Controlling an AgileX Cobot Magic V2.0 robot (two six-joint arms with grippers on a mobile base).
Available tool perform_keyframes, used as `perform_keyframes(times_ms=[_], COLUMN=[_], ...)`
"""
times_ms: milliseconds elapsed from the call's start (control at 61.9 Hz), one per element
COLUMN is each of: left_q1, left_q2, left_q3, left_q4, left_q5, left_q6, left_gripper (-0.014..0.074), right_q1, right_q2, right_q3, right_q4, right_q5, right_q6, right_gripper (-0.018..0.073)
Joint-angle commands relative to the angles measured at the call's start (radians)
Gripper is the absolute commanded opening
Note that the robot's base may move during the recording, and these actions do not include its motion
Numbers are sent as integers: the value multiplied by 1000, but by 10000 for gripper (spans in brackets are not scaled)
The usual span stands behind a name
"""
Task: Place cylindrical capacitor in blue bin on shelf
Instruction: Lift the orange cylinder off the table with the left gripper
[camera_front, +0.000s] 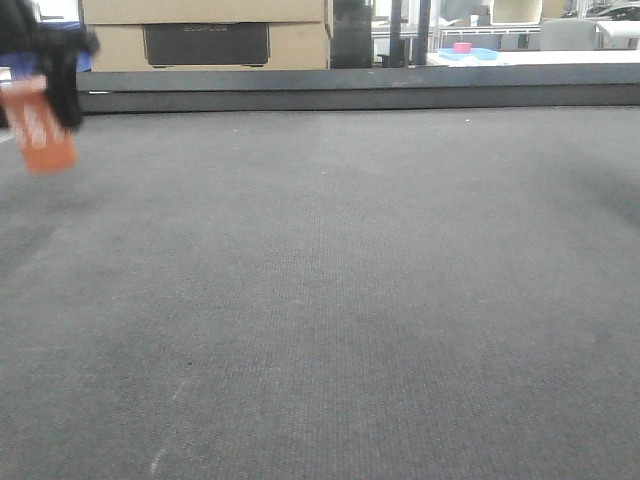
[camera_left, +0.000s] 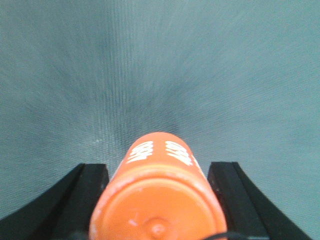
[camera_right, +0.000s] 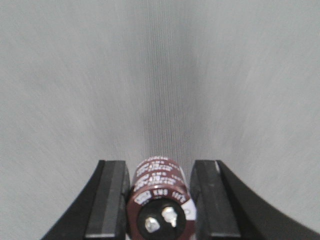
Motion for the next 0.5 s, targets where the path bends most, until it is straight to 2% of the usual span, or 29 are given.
perform_keyframes(times_ms=[0, 226, 484], left_q1=[-12, -37, -40], left_q2=[-75, -255, -516], left_q3=[21, 229, 550], left_q4=[-29, -73, -91], left_q5=[-97, -384, -709], left_q6=[2, 2, 0], left_gripper=[-111, -111, -111], right_q1=[-1, -1, 0], right_q2=[-53, -196, -378], right_q3=[62, 306, 520], right_q4=[-2, -2, -2], right_q5=[-86, -386, -630], right_q6=[-4, -4, -4], right_gripper=[-165, -165, -165])
